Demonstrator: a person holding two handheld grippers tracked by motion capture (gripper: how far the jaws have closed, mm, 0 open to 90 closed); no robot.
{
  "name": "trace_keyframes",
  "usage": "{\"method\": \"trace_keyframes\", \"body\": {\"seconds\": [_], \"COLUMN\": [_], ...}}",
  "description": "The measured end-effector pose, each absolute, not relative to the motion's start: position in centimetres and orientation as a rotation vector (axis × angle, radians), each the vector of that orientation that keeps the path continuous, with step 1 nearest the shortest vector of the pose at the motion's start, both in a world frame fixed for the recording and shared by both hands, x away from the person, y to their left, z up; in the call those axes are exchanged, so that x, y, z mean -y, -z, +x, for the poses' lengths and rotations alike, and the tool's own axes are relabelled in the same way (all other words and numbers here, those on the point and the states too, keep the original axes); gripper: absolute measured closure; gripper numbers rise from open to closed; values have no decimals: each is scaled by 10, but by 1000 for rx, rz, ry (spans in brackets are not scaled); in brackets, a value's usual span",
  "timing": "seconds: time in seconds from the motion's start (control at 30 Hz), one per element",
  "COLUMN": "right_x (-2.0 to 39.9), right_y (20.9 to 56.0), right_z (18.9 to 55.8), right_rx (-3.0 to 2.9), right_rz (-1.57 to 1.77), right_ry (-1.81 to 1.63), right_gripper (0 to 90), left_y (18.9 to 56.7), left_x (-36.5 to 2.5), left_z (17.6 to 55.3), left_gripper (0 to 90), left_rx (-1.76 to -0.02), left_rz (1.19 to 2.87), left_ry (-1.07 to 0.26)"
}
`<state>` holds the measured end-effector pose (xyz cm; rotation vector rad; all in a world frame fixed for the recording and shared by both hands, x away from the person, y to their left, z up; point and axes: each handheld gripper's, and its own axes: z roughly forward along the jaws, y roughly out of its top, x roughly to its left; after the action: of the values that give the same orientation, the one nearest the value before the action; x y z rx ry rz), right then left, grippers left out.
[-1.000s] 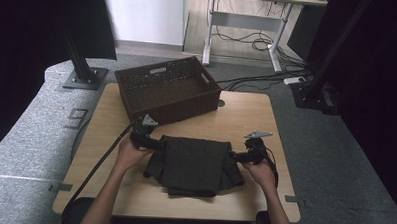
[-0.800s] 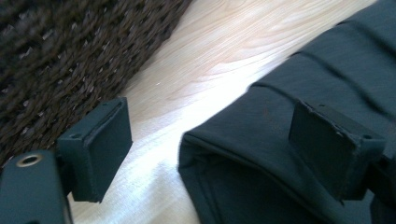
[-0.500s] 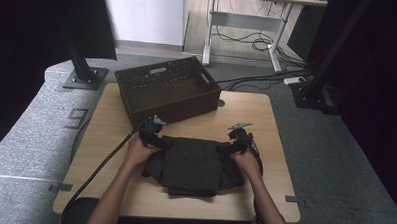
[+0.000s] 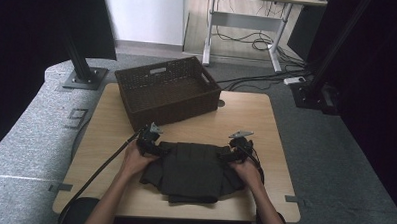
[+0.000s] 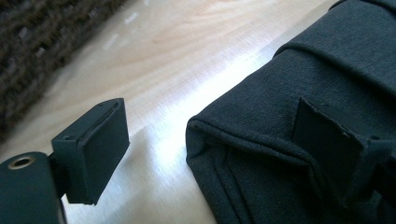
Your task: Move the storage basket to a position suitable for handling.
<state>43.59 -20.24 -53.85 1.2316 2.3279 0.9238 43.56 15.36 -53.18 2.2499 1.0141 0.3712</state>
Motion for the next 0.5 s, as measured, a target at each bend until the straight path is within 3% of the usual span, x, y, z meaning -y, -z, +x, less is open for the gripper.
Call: {"method": "trace_keyframes", "body": {"seconds": [0.5], "right_x": [200], "right_y": [541], "right_z": [391], "right_rx": [-2379], "right_rz": [1185], "right_ry": [-965], "right_gripper": [0], "left_y": [535], "left_x": [-165], "left_z": [380], "left_gripper": [112], "left_rx": [-943], "left_rz": [2245], "left_ry": [-320]}}
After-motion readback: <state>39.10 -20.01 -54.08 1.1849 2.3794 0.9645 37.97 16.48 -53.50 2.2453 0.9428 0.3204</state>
